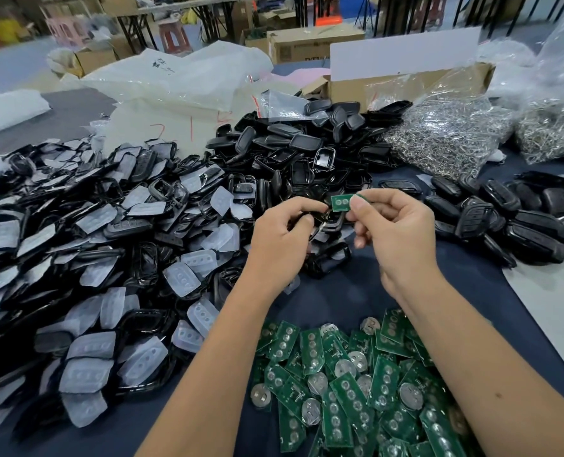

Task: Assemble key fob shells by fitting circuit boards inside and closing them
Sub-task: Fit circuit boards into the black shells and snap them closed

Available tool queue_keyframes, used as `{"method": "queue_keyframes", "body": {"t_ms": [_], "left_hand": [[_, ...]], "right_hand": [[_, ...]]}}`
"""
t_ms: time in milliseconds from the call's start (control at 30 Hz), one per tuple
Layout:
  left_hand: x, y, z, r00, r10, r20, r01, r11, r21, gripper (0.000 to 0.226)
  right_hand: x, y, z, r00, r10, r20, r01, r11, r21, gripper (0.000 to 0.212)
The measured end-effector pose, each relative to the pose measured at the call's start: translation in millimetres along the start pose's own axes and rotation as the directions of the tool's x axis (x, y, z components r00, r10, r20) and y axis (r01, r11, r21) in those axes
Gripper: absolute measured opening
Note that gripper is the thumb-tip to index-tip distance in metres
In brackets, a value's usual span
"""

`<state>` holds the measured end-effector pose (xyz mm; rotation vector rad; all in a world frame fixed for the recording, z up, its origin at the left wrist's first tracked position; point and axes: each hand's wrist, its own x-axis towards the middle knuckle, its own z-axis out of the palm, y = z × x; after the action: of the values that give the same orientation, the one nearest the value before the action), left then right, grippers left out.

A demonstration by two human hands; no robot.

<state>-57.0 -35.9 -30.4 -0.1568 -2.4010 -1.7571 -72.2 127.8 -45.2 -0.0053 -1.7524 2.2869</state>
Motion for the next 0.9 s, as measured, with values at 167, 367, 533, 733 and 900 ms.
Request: {"method": "queue_keyframes", "body": {"t_ms": [167, 367, 533, 733, 900], "left_hand": [[2.4, 1.1, -4.0, 0.984, -0.07, -0.165, 0.051, 0.992, -0.112, 0.025], [3.5, 1.6, -7.5, 0.945, -0.255, -0.206, 0.169, 0.917, -0.363, 0.019], [1.8, 3.5, -4.3, 0.942, -0.303, -0.146, 0.227, 0.892, -0.391, 0.018], [1.5, 5.3, 1.0, 0.915, -0.374, -0.151, 0.272, 0.849, -0.454, 0.013], [1.0, 4.4, 0.4, 0.92, -0.367, -0.138, 0.271, 0.85, -0.451, 0.012]], "right_hand": [[-4.0, -4.3, 3.8, 0.999, 0.011, 0.03, -0.012, 1.0, 0.025, 0.006], [-7.7, -8.7, 7.4, 0.999, -0.012, 0.041, 0.01, 0.999, 0.047, 0.011], [-7.7, -6.8, 6.9, 0.999, -0.025, 0.034, 0.024, 0.999, 0.033, 0.007], [-10.2, -0.1, 8.4, 0.993, -0.083, 0.087, 0.09, 0.993, -0.079, 0.007], [-10.0, 5.1, 8.2, 0.987, -0.117, 0.106, 0.136, 0.971, -0.197, 0.009]]}}
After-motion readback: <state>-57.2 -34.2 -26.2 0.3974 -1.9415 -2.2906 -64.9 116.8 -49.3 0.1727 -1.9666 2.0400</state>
